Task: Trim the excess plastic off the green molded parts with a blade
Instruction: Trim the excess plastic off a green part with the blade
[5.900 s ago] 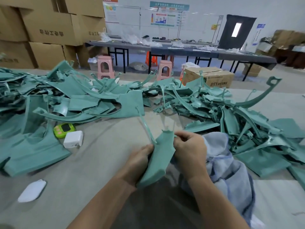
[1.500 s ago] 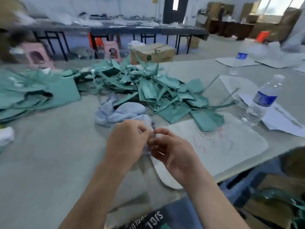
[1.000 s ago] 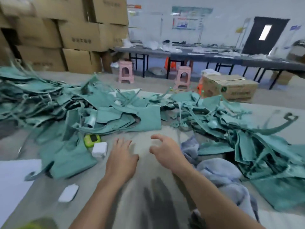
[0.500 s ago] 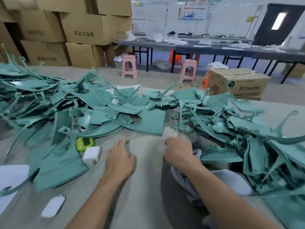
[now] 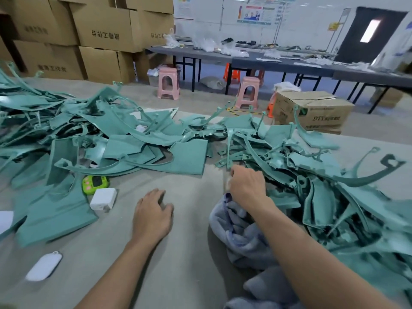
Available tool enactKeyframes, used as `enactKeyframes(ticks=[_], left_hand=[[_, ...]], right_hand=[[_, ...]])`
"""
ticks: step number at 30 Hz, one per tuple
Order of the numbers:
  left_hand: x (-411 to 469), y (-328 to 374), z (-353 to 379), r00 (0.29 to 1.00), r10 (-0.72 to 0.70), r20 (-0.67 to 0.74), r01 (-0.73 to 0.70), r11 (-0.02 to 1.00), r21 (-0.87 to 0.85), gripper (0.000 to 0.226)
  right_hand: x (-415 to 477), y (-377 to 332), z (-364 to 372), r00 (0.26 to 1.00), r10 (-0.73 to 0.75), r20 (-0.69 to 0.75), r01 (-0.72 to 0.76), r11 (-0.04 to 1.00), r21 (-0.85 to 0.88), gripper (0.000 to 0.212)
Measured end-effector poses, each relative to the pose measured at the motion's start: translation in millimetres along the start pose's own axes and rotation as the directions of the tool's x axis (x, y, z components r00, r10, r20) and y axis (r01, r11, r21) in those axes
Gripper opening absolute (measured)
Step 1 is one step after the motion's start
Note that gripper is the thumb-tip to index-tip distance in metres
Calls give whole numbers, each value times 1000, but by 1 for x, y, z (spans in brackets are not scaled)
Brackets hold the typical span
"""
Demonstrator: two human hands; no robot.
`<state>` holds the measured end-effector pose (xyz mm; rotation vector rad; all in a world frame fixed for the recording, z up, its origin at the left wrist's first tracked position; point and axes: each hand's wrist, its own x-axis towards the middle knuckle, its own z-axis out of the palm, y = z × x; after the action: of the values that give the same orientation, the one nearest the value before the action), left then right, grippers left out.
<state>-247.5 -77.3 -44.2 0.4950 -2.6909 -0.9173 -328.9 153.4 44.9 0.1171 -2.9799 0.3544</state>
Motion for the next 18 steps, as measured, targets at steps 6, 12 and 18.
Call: enactKeyframes(ticks=[6, 12, 18], left_hand=[[1, -1, 0, 1000, 22, -11, -21, 1000, 14, 48], [3, -1, 1, 1000, 1, -18, -1, 1000, 30, 49], [3, -5, 2, 1000, 15, -21, -15, 1000, 11, 49]], right_hand=[[2, 9, -25, 973, -17, -229, 50, 989, 138, 23], [-10, 4, -31, 985, -140, 104, 141, 990, 0, 20], [4, 4, -62, 880, -178, -441, 299, 928, 223, 30]])
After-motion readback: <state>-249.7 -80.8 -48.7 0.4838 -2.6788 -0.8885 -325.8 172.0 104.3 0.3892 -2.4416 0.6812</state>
